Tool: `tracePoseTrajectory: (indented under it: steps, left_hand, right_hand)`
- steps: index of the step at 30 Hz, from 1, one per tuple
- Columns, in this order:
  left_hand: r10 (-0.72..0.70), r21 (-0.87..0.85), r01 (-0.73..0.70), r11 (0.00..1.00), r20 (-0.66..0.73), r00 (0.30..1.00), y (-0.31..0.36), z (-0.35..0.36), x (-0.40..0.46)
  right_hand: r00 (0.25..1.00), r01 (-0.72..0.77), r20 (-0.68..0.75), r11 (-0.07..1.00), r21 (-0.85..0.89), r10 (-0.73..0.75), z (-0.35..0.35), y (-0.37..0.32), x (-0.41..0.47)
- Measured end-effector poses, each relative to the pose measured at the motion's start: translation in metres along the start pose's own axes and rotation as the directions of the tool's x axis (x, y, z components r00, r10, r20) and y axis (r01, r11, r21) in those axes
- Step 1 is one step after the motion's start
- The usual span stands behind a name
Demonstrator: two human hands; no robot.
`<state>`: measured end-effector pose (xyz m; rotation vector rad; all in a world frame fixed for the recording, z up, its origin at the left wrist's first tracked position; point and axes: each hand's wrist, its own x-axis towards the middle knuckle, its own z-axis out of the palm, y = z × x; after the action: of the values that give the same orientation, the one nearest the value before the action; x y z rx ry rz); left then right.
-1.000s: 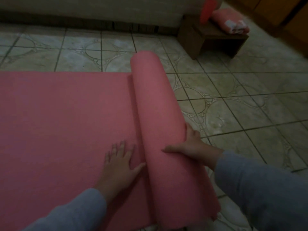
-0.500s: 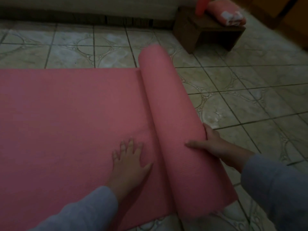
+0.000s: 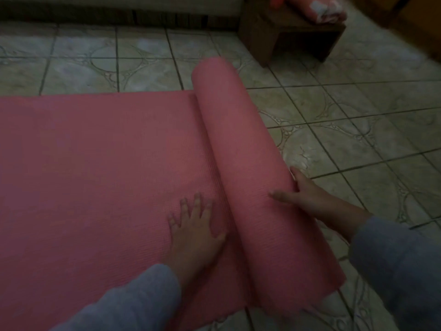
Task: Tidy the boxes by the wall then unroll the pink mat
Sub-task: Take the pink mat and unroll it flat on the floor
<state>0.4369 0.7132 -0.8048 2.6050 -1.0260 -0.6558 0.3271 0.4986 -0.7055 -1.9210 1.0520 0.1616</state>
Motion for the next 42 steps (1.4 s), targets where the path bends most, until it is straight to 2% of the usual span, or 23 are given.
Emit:
tracePoseTrajectory:
  steps: [4,9,14,25,30,34,42]
  left_hand:
    - [-0.06,0.023,0.059,0.998,0.039,0.997,0.002,-0.001,0.004]
    - [-0.087,0.07,0.084,0.994,0.039,0.995,-0.002,-0.002,0.004]
    - [-0.118,0.071,0.117,0.991,0.008,0.993,-0.008,0.001,0.002]
    - [-0.182,0.099,0.182,0.978,-0.004,0.983,-0.089,-0.033,-0.02]
    - [-0.2,0.119,0.201,0.972,-0.018,0.98,-0.097,-0.042,-0.025]
    - [-0.225,0.106,0.223,0.969,0.001,0.974,-0.091,-0.043,-0.024]
    - [-0.254,0.057,0.253,0.966,0.002,0.967,-0.077,-0.04,-0.02]
  right_hand:
    - [1.0,0.014,0.004,0.995,-0.095,-0.013,0.008,0.002,0.005]
    - [0.998,0.009,0.056,0.995,0.098,-0.015,0.0,0.008,0.008]
    - [0.996,0.035,0.079,0.994,0.1,-0.043,0.009,0.005,0.007]
    - [0.989,0.122,0.072,0.991,0.053,-0.125,0.072,-0.027,0.0]
    - [0.997,0.054,0.054,0.991,0.119,-0.061,0.068,-0.025,-0.003]
    - [0.994,-0.059,0.104,0.972,0.229,0.036,0.049,-0.019,-0.007]
    - [0.995,-0.017,0.1,0.977,0.21,-0.005,0.041,-0.023,-0.015]
